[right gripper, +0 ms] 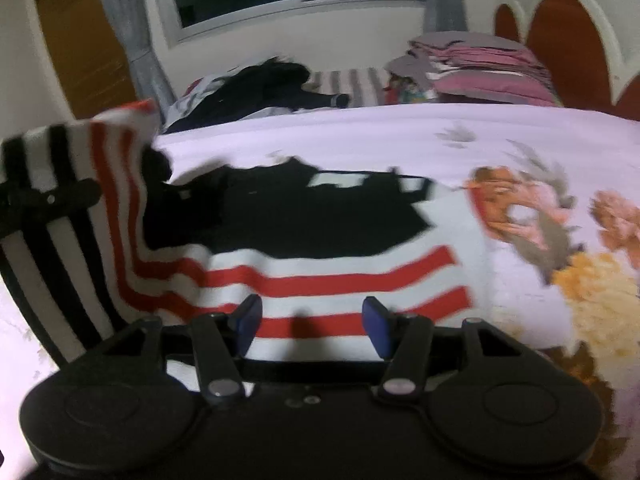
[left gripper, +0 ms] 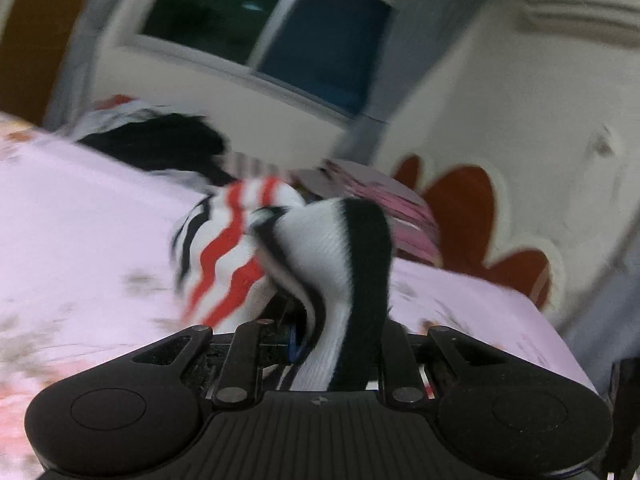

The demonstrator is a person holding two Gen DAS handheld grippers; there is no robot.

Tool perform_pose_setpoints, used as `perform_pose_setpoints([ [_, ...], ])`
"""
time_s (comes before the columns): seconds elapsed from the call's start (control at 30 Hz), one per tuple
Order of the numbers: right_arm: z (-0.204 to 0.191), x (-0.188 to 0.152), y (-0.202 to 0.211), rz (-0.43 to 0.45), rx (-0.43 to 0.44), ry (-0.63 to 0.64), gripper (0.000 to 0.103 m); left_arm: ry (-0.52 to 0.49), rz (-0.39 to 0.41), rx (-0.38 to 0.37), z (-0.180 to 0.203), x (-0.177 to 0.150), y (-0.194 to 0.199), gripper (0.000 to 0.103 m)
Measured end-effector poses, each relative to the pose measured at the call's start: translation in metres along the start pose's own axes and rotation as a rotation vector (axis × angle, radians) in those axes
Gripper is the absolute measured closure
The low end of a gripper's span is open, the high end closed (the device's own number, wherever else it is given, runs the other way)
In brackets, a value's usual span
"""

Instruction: Fold small clothes

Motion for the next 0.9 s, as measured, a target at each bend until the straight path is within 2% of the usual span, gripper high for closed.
perform_pose_setpoints([
  [0.13,0.043,0.007,0.015,0.02,-0.049,-0.057,0.048,-0.111,-0.03,-0.096,0.058,-0.003,-0.019,0.083],
  [0.23,0.076,0.01,0.025,0.033,-0.092,-0.096,0.048,-0.214,-0.094,-0.141,0.105,-0.032,-0.025,0.083],
  [0.3,0.095,0.011,0.031,0.033,-0.106,-0.122,0.048,-0.296,-0.159,-0.143,0.122,-0.051,-0.031,0.083],
  [0.37,0.106,0.014,0.036,0.038,-0.104,-0.148,0.048,-0.362,-0.187,-0.122,0.128,-0.064,-0.027,0.08],
  [0.4,0.109,0.017,0.038,0.044,-0.096,-0.162,0.046,-0.384,-0.181,-0.116,0.13,-0.062,-0.024,0.077],
  [0.43,0.111,0.021,0.042,0.049,-0.079,-0.177,0.042,-0.409,-0.176,-0.118,0.131,-0.061,-0.018,0.065],
  [0.47,0.11,0.024,0.043,0.052,-0.059,-0.193,0.037,-0.426,-0.18,-0.13,0.134,-0.06,-0.012,0.048],
  [0.53,0.103,0.034,0.044,0.057,-0.02,-0.212,0.035,-0.45,-0.186,-0.161,0.143,-0.056,-0.003,0.033],
  [0.57,0.098,0.038,0.044,0.055,-0.003,-0.214,0.034,-0.463,-0.186,-0.167,0.148,-0.053,0.001,0.032],
  [0.63,0.085,0.044,0.037,0.035,0.039,-0.212,0.032,-0.457,-0.196,-0.177,0.149,-0.053,0.013,0.032],
  [0.73,0.064,0.044,0.021,-0.022,0.085,-0.197,0.027,-0.386,-0.188,-0.184,0.138,-0.047,0.038,0.032],
  [0.9,0.041,0.029,-0.015,-0.159,0.155,-0.233,0.027,-0.312,-0.151,-0.108,0.093,-0.039,0.073,0.032],
])
Point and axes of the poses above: each gripper's, at about its wrist camera, not at the fingertips, and y roughly against the way its jaws point, z to its right, x to its top, the point moved 9 cm from there along -y, roughly the way its jaws point, and after that the axes turned 15 degrees about -y, right-handed, at the moved point
